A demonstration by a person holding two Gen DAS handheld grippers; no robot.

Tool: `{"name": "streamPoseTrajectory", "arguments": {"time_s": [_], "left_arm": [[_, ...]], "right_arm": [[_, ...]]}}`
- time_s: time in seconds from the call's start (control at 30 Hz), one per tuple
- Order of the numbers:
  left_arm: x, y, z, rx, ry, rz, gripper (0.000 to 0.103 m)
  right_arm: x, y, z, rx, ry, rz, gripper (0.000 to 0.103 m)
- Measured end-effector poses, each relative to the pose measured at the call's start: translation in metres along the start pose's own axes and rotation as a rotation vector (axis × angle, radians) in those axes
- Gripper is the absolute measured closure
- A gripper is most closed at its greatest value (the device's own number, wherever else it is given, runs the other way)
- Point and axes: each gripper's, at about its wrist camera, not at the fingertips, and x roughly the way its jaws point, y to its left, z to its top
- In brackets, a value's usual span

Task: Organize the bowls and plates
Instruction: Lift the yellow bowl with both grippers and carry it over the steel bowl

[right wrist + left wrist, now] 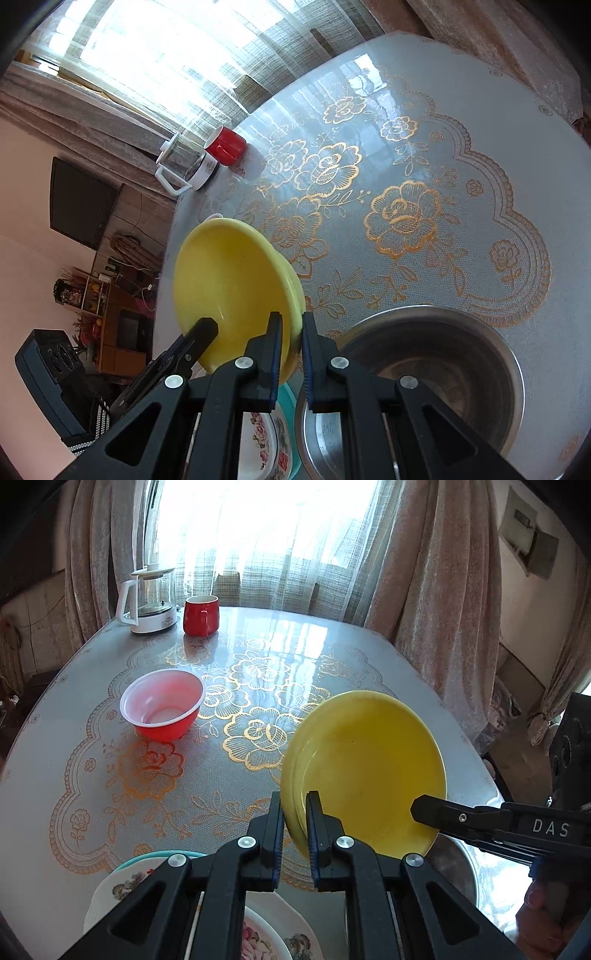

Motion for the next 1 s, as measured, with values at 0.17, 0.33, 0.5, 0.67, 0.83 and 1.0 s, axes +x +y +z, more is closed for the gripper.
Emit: {"name": "streamPoseTrajectory", "arguments": {"time_s": [0.17,0.33,0.5,0.67,0.83,1.0], "left_arm": [[-0.011,-0.016,-0.013,0.044,-0.026,0.002,0.092],[-0.018,-0.029,-0.025,0.064,-0.030,-0.018,0.091],[-0.020,-0.042,-0.038,0.090,-0.024,-0.030,0.091],[-0.017,-0.055,-0.053,0.121,-0.001,-0.038,0.090],[-0.011,-0.064,-0.066,0.131,0.031,-0.054,0.089],[-0.004,-0.071,-0.079,0.144,0.066,-0.060,0.088]], "right_arm": [[-0.016,-0.010,-0.016,0.015,-0.027,0.009,0.093],[-0.022,-0.020,-0.023,0.053,-0.045,0.025,0.093],[-0.031,-0.029,-0.035,0.057,-0.071,0.005,0.093],[-0.039,-0.038,-0.048,0.057,-0.106,-0.036,0.093],[-0.045,-0.047,-0.059,0.064,-0.121,-0.059,0.093],[-0.048,-0.056,-0.067,0.075,-0.125,-0.085,0.093]]}}
